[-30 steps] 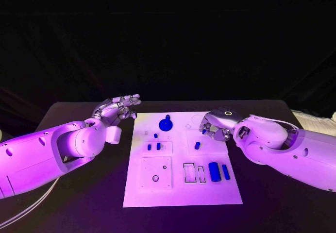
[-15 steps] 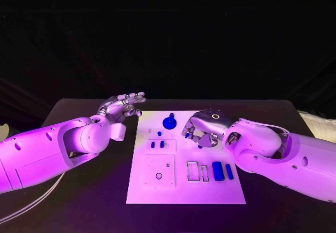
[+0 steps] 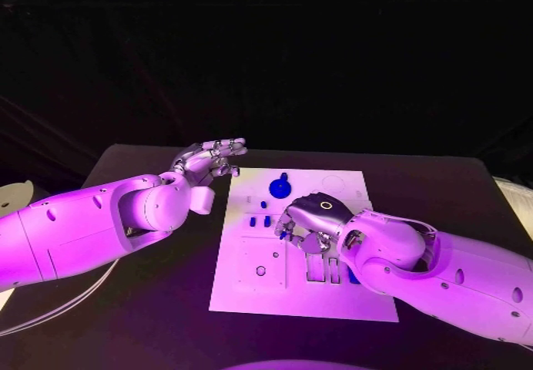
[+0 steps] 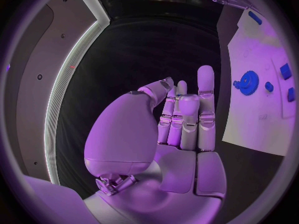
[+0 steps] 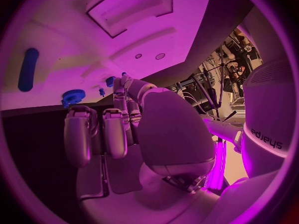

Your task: Assemble the parts on the task board

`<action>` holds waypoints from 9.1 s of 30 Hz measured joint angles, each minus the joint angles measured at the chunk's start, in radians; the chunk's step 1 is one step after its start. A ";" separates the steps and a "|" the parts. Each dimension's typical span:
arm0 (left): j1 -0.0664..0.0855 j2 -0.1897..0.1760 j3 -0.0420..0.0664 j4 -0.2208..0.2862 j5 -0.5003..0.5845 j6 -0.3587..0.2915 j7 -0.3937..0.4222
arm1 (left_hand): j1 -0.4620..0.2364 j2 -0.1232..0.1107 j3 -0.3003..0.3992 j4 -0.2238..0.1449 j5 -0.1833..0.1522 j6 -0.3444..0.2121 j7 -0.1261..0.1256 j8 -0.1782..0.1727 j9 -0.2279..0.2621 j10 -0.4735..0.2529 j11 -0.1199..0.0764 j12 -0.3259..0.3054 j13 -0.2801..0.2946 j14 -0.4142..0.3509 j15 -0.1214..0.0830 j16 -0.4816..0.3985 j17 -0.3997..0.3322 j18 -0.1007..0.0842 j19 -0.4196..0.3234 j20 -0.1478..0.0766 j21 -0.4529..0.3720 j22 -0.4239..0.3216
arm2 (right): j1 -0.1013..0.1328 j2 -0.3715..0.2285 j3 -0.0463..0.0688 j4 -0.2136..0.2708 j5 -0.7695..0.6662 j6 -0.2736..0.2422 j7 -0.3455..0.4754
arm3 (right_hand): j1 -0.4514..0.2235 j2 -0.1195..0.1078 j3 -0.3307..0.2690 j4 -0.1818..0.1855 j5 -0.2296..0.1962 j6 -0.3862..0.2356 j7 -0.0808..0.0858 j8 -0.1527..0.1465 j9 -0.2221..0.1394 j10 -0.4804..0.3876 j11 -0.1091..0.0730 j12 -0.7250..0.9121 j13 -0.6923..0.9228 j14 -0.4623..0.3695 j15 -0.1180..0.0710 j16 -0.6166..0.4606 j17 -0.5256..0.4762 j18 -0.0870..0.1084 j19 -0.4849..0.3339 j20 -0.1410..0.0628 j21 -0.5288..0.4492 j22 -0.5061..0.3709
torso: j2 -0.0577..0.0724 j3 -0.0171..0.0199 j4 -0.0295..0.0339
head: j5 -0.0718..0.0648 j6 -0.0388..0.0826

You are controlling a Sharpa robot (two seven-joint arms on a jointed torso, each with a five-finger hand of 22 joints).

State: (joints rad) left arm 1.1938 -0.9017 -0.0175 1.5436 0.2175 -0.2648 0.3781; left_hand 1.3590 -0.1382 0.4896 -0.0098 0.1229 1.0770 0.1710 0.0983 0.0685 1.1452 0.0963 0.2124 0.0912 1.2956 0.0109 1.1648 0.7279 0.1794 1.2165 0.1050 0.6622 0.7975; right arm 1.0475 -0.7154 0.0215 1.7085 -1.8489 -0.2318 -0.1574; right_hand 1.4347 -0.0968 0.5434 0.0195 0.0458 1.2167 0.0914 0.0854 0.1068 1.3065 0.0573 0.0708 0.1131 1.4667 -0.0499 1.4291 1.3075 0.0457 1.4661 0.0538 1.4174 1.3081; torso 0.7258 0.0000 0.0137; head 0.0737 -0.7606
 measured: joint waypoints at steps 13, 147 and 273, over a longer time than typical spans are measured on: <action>0.000 0.000 0.000 0.002 0.000 0.002 -0.002 | 0.000 0.000 0.000 0.000 0.000 0.000 0.000 0.000 0.000 0.000 0.000 0.000 0.000 0.000 0.000 0.000 0.000 0.000 0.000 0.000 0.000 0.000 | -0.030 0.029 -0.005 -0.025 0.007 0.014 0.015 | -0.006 0.000 0.003 0.001 -0.002 0.000 0.000 0.003 0.000 0.004 -0.004 -0.002 -0.001 0.000 0.000 0.000 0.000 0.000 0.000 0.000 0.000 0.000 | 0.000 0.0003 -0.0006 | 0.012 -0.014; 0.000 -0.008 -0.002 -0.001 0.000 0.029 -0.031 | -0.004 0.004 -0.005 -0.005 0.000 -0.007 0.000 0.000 0.000 -0.014 0.000 0.012 0.001 -0.007 0.000 0.000 -0.014 0.000 0.000 0.000 -0.004 -0.004 | 0.052 -0.170 0.005 0.003 0.033 0.066 -0.065 | -0.034 -0.016 -0.106 0.039 -0.002 -0.063 0.023 -0.001 -0.019 -0.096 0.000 0.050 -0.048 0.002 0.033 -0.033 0.000 0.016 -0.023 0.034 -0.089 -0.045 | 0.000 0.0012 -0.0012 | -0.008 0.004; 0.000 0.007 -0.004 -0.005 -0.029 0.029 -0.040 | -0.004 0.004 -0.008 -0.008 0.000 -0.007 0.000 0.000 0.000 -0.018 0.003 0.024 0.002 -0.007 0.000 0.000 -0.019 0.000 0.000 0.000 -0.008 -0.006 | -0.105 0.024 -0.004 0.088 -0.012 -0.026 -0.024 | -0.004 -0.002 -0.062 -0.001 -0.004 -0.036 0.032 -0.006 -0.015 -0.075 0.021 0.021 -0.048 -0.002 0.030 -0.033 0.000 0.016 -0.016 0.027 -0.085 -0.034 | 0.000 0.0010 -0.0008 | 0.043 -0.021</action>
State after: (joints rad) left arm 1.1936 -0.8944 -0.0219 1.5389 0.1885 -0.2354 0.3378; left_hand 1.3551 -0.1343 0.4814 -0.0180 0.1229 1.0700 0.1710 0.0983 0.0687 1.1275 0.0997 0.2365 0.0931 1.2885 0.0109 1.1648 0.7084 0.1792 1.2165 0.1050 0.6542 0.7914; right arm 0.9427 -0.6911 0.0177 1.7969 -1.8610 -0.2579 -0.1811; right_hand 1.4312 -0.0986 0.4815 0.0188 0.0421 1.1812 0.1234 0.0797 0.0920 1.2314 0.0785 0.0917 0.0655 1.4648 -0.0197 1.3962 1.3077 0.0613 1.4502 0.0806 1.3321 1.2737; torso 0.7254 0.0010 0.0129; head 0.1166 -0.7811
